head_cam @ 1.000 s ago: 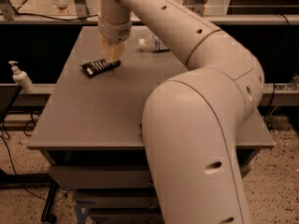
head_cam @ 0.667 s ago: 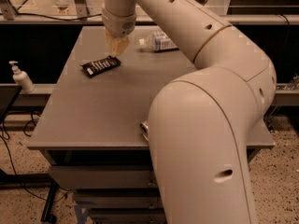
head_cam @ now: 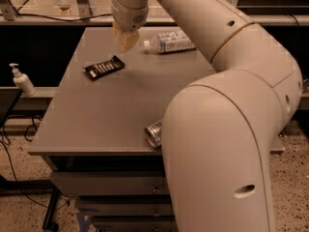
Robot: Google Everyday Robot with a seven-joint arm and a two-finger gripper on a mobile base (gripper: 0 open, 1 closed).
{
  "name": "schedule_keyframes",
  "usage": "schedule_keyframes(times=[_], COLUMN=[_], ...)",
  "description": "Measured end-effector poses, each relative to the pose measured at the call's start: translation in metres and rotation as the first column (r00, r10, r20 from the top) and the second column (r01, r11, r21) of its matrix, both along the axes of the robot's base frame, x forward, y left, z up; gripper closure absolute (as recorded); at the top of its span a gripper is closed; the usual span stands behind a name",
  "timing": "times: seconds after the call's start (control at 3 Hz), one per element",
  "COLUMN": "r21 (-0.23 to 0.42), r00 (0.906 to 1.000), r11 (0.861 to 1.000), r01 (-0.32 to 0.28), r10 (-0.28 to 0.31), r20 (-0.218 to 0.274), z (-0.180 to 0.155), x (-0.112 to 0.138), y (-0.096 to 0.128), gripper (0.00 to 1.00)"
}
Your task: Pick rxbar chocolate
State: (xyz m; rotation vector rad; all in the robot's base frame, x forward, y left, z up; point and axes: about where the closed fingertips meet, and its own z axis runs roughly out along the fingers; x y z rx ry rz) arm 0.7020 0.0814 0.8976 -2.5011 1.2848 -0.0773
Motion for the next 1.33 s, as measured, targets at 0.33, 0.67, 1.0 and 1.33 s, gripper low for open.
schedule_keyframes(times=[0.33, 0.67, 1.0, 1.33], r21=[0.021, 0.046, 0.063, 0.076], r00=[1.0000, 0.9996, 0.9986, 0.9971], r11=[1.000, 0.999, 0.998, 0.997], r01=[0.003, 0.006, 0.006, -0.001], r10=[-0.003, -0.004, -0.003, 0.007], r20=[-0.009, -0.029, -0.053, -0.075], z=[-0.006, -0.018, -0.026, -0.035], x=[0.005, 0.010, 0.009, 0.006], y=[0.010, 0.024, 0.036, 0.049], gripper=[0.59, 0.36, 0.12, 0.00])
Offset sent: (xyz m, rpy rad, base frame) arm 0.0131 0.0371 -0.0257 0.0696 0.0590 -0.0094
